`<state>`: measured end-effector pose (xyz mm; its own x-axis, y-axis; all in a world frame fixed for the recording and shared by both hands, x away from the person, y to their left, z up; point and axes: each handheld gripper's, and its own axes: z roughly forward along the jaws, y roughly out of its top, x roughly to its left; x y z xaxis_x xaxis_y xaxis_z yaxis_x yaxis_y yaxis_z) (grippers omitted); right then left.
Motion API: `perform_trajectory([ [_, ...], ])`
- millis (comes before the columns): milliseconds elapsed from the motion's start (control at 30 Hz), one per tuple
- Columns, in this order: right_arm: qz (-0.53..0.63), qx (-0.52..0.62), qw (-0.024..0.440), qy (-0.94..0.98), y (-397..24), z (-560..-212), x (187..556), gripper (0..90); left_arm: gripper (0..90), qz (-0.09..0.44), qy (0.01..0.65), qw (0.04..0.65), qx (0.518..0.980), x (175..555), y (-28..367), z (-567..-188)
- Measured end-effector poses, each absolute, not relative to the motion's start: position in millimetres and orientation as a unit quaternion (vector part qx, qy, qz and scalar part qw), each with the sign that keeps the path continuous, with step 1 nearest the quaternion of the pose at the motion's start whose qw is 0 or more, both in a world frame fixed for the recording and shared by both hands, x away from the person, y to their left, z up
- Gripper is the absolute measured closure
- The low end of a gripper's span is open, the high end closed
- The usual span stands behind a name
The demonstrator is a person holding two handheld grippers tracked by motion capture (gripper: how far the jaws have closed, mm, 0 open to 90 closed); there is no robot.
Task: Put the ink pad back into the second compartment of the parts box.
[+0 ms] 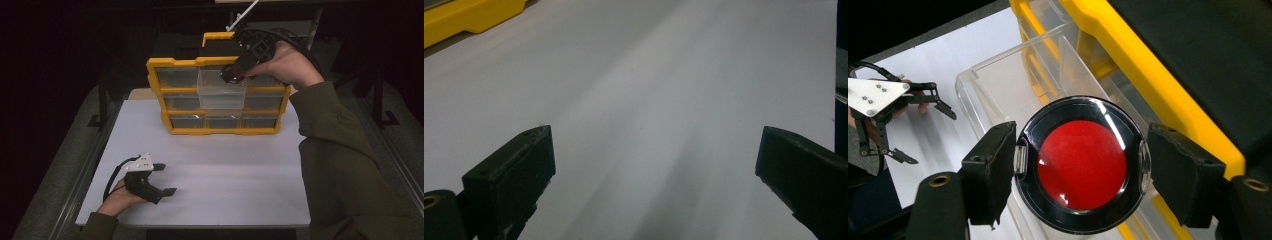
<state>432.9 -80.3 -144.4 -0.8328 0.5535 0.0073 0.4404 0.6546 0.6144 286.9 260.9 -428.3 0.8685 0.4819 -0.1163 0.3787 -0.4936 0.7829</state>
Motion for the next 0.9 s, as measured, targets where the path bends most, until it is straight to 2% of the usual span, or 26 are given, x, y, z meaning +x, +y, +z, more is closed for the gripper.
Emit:
perform_trajectory([
  [200,0.313,0.276,0.087,0.905,-76,-152,438,28.1,1.7,0.057,0.252,0.436,0.862,287,261,-429],
  [367,0.323,0.282,0.095,0.898,-80,-153,438,21.5,1.7,0.058,0.252,0.434,0.863,287,261,-429],
  [900,0.349,0.292,0.106,0.884,-123,-160,413,17.6,1.7,0.060,0.256,0.432,0.863,287,261,-429],
])
